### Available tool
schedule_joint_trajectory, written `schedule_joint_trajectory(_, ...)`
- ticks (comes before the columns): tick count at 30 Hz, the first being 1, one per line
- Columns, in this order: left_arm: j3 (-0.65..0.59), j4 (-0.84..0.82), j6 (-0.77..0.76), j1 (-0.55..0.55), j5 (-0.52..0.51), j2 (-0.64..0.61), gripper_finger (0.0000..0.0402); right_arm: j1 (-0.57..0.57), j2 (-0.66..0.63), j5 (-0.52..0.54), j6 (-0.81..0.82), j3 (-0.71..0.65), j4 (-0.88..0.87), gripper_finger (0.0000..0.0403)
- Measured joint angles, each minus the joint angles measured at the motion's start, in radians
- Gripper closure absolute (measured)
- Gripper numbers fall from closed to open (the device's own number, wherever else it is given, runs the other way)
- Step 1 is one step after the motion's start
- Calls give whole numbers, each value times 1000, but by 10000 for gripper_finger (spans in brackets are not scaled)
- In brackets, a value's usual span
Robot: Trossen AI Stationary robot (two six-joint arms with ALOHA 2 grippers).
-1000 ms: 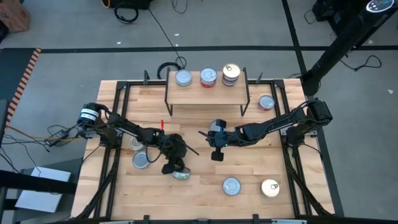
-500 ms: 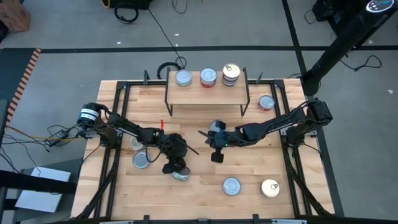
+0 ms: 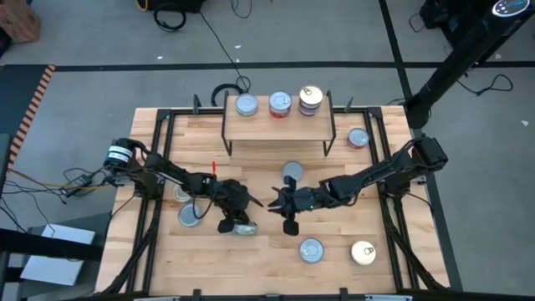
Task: Stack canned seafood by type on shelf
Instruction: Stack the green and white tuna can on top of the green and white tuna can on the shelf
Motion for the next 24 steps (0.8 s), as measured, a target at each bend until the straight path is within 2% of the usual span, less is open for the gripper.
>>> schedule_joint_trajectory(5,-23,47,-25,0,-25,0,401,40,0,90,22,0,36,276)
schedule_joint_trajectory(15,-28,82,-30,0,-46,0,401,52,123,90,28,46,94,164)
schedule_joint_trajectory(24,-28,89,-29,0,-60,1,401,35,280,62,-8,176,79,119)
